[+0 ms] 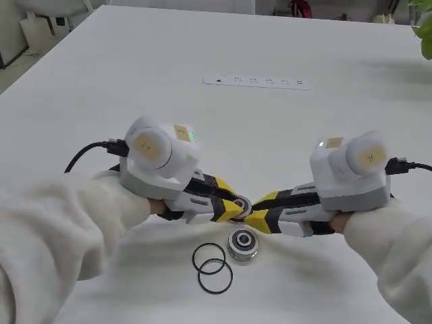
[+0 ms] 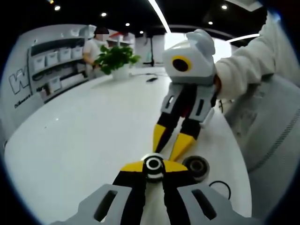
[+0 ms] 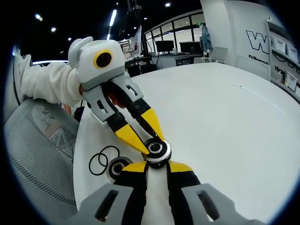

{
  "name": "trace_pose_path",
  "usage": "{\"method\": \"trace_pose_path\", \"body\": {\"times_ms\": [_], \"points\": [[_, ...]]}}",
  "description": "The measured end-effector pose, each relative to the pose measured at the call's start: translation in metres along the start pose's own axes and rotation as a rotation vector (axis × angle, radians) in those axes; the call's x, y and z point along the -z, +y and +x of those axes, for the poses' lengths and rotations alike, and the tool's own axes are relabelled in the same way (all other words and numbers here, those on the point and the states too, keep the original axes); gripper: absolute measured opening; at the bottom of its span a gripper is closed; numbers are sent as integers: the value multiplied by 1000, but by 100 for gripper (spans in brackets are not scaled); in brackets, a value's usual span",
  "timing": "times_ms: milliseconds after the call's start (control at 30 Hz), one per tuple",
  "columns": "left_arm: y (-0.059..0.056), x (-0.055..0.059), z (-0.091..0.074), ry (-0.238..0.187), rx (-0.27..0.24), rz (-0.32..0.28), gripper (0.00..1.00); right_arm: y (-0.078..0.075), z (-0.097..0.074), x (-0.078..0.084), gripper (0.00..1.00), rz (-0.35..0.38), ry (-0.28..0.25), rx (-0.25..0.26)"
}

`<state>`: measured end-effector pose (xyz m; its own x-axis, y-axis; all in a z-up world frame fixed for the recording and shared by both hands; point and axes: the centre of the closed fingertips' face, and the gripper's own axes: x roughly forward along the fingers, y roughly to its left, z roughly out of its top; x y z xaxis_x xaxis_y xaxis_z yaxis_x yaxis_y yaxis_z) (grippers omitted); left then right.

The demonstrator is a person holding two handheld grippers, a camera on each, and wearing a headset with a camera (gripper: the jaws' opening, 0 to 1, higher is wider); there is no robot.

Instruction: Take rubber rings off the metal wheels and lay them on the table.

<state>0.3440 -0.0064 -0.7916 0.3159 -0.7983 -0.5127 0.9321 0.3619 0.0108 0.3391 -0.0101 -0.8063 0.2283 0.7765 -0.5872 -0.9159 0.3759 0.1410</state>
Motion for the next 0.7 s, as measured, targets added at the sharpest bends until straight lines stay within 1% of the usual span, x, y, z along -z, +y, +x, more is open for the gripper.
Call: {"method": "trace_pose_path", "body": {"times_ms": [67,100,133,167,233,367,467,533,700], "points": [[0,0,0,0,-1,-1,14,0,-1,0,10,-5,3,0],[0,0,0,0,-1,-2,14,-5,-2,4,3,-25,26,28],[0,0,0,-1,-1,-3,14,-4,-2,3,1,-18,8,19],[0,0,1,-1,0,-2,14,-4,-3,4,1,5,10,21],[-1,0,1,0,-1,-1,14,-5,-3,3,1,-10,10,26],[-1,0,1,1,-2,2,14,-6,-2,3,0,-11,16,39],[-1,0,1,2,-3,7,14,-7,-3,4,0,17,22,47],[-1,0,1,1,-2,9,14,-7,-3,4,0,64,25,50],[-1,0,2,0,-2,10,14,-6,-5,4,0,128,14,54]]}}
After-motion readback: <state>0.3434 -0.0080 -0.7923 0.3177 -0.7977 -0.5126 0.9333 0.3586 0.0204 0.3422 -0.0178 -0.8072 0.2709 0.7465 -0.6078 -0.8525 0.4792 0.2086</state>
